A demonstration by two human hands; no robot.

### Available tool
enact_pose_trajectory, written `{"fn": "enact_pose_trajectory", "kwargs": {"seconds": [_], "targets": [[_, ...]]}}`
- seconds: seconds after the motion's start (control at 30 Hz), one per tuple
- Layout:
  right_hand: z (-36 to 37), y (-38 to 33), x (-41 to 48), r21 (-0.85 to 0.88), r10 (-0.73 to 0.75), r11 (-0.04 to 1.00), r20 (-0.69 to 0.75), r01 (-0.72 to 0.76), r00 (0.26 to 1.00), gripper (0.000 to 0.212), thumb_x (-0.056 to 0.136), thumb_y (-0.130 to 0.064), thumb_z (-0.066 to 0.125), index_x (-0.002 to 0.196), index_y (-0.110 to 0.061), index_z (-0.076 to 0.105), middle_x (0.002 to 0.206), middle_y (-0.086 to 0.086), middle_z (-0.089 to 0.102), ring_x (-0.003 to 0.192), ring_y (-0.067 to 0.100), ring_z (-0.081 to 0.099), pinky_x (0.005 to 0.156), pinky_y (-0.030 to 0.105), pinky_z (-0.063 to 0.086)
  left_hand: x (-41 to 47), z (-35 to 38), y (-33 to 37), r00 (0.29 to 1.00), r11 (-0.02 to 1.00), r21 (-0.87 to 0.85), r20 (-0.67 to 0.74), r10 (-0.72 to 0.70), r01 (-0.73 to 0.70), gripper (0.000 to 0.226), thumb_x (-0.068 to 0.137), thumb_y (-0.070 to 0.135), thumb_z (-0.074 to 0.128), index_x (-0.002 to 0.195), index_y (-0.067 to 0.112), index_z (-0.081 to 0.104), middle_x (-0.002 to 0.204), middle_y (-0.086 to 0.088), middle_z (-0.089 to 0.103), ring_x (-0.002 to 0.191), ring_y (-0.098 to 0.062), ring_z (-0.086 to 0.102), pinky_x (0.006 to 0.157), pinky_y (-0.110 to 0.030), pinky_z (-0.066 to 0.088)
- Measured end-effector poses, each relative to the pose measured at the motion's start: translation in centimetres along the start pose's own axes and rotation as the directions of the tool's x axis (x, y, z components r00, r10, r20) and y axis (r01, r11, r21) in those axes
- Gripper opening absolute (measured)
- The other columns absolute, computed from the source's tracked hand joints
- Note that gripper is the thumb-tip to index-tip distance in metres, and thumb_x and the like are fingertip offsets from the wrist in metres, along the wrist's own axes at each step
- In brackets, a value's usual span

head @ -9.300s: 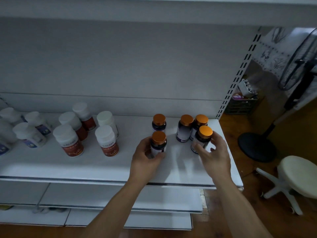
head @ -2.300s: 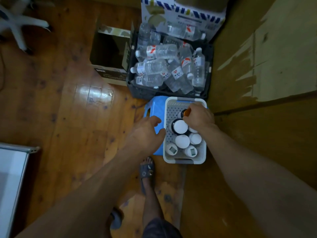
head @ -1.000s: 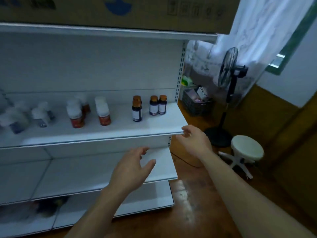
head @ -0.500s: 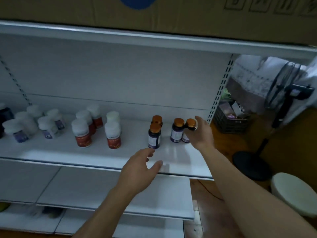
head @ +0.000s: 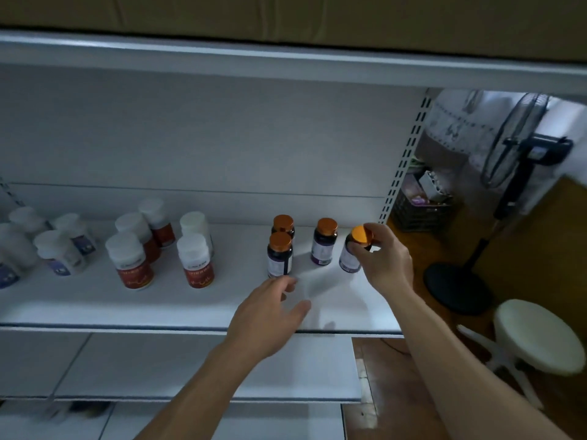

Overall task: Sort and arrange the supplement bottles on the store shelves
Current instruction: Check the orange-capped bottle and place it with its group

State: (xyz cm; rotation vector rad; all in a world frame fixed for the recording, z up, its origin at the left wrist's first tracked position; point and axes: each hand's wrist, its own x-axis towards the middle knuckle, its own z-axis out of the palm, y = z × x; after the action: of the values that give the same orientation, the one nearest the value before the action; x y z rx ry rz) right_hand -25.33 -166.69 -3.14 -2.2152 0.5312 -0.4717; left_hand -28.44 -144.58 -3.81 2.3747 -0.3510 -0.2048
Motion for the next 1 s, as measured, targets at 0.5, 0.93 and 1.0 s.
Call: {"fn": "enact_pose_trajectory", "kwargs": {"seconds": [0.5, 0.93, 1.0], "targets": [[1.4, -8.7, -15.4, 0.176, -0.392, 0.909, 0.046, 0.379, 0.919, 0.049, 0.075, -0.047, 0.075, 0.115, -0.059, 0.049, 0.115, -0.043, 0.051, 0.113, -0.009, 0.051, 0.087, 0.003, 0.042, -3.3, -3.1, -4.0, 0.946, 0.859, -0.408, -0.040, 0.321, -0.309, 0.055, 0.083, 0.044, 0.072, 0.132, 0.042, 0.047, 0.127, 0.023, 0.057, 0.119, -0.002, 0.054, 0.099, -0.026, 0.048], [-0.4, -10.2, -15.0, 0.345, -0.423, 0.857, 0.047, 0.383, 0.905, 0.041, 0.080, -0.031, 0.078, 0.114, -0.038, 0.056, 0.109, -0.031, 0.061, 0.110, -0.002, 0.057, 0.084, 0.010, 0.047, -3.8, -5.2, -3.5, 0.924, 0.821, -0.424, -0.176, 0.339, -0.382, 0.056, 0.078, 0.037, 0.076, 0.128, 0.040, 0.051, 0.121, 0.021, 0.059, 0.117, -0.008, 0.056, 0.091, -0.014, 0.046], [-0.9, -9.8, -14.1, 0.513, -0.252, 0.844, 0.126, 0.154, 0.960, 0.037, 0.086, -0.016, 0.071, 0.112, -0.036, 0.055, 0.104, -0.029, 0.064, 0.106, -0.003, 0.060, 0.078, 0.012, 0.051, -3.7, -5.4, -3.5, 0.933, 0.813, -0.458, -0.207, 0.295, -0.359, 0.062, 0.075, 0.031, 0.081, 0.127, 0.043, 0.051, 0.121, 0.022, 0.059, 0.115, -0.009, 0.057, 0.089, -0.017, 0.050]]}}
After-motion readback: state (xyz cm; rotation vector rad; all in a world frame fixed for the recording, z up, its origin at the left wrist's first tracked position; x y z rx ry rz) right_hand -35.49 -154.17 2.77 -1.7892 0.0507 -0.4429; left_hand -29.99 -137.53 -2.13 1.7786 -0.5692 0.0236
